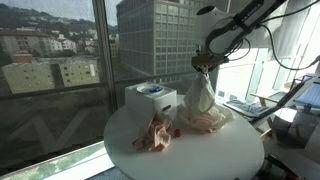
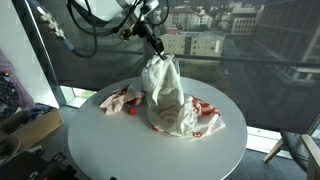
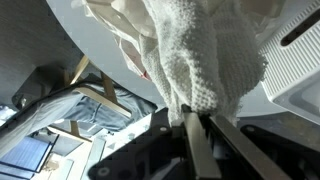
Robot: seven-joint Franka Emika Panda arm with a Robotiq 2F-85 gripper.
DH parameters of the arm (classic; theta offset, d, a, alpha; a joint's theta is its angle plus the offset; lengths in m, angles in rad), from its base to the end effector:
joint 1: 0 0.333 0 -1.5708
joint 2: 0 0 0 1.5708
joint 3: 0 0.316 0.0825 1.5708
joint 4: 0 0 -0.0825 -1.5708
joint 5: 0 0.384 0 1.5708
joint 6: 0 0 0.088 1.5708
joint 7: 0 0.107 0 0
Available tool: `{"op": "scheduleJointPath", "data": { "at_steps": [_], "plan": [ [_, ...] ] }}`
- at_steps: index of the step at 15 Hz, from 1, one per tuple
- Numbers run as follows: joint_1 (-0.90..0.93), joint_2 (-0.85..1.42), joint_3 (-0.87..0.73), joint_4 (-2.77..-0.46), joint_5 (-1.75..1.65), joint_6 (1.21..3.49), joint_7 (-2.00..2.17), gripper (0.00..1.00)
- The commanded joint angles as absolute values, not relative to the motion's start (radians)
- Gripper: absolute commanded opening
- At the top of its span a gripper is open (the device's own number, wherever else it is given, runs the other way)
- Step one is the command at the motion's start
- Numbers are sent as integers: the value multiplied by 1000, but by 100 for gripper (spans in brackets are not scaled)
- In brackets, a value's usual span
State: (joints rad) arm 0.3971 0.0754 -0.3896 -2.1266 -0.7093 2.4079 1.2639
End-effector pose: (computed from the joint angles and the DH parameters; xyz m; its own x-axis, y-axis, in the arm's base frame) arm 0.5733 0.0027 0.3997 0.6320 -0.5567 0.5392 -0.7110 -0.6934 0.1175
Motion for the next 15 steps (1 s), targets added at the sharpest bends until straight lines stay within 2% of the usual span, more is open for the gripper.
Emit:
{"op": "scheduleJointPath", "data": {
  "at_steps": [1,6,15],
  "plan": [
    [223,145,-217,-2126,-663,2416,1242,2],
    [136,298,-142,-2075,-676,2442,1256,2],
    [146,569,-183,-1889,-799,2520,1317,2]
  ]
}}
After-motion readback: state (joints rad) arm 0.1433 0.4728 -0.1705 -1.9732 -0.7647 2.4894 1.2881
